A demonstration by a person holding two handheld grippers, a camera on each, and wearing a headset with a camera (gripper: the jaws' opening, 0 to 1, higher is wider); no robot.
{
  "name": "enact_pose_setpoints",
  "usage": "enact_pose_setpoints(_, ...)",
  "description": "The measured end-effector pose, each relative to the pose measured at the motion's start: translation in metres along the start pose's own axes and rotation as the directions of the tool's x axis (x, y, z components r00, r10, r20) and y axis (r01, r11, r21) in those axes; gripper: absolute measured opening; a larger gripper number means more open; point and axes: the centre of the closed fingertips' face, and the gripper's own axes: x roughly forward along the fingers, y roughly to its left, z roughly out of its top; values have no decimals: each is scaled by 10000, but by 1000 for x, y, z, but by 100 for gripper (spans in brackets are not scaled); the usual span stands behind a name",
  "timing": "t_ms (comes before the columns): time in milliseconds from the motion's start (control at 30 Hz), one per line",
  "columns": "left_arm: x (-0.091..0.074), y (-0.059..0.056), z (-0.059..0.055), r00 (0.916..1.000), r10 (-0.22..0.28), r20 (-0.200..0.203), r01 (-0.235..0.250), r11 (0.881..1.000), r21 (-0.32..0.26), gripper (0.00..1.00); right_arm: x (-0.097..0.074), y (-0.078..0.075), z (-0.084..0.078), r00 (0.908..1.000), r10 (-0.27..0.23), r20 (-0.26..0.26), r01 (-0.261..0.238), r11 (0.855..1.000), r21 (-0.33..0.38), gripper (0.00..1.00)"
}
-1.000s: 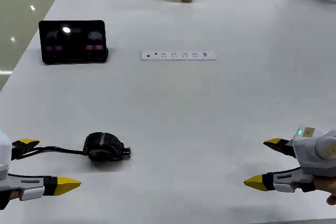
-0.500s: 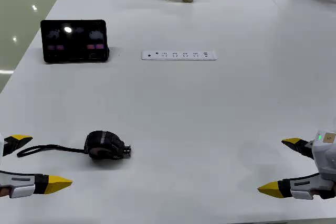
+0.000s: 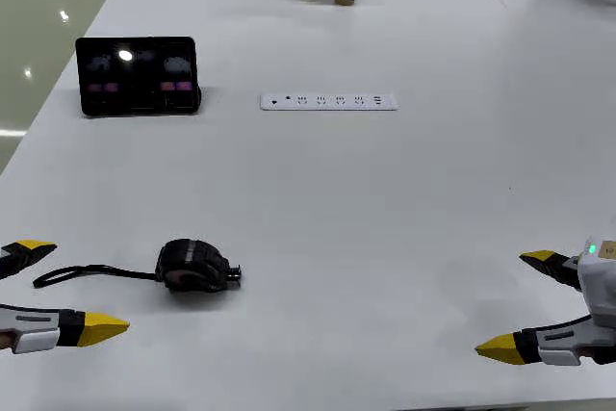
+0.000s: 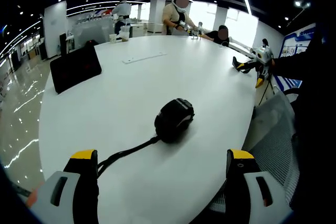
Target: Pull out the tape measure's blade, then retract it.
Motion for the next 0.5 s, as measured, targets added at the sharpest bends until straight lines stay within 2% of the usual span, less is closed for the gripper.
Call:
enact_pose_setpoints(200, 1, -4, -3, 9999, -73, -77, 74, 9999, 74, 99, 1, 1, 2, 10000, 47, 21, -47, 10000, 21, 99)
enact_pose_setpoints(500, 0, -3, -1, 10000, -14, -51, 15, 9998, 212, 99, 0, 1, 1, 10000, 94, -16, -94, 9999, -64, 99)
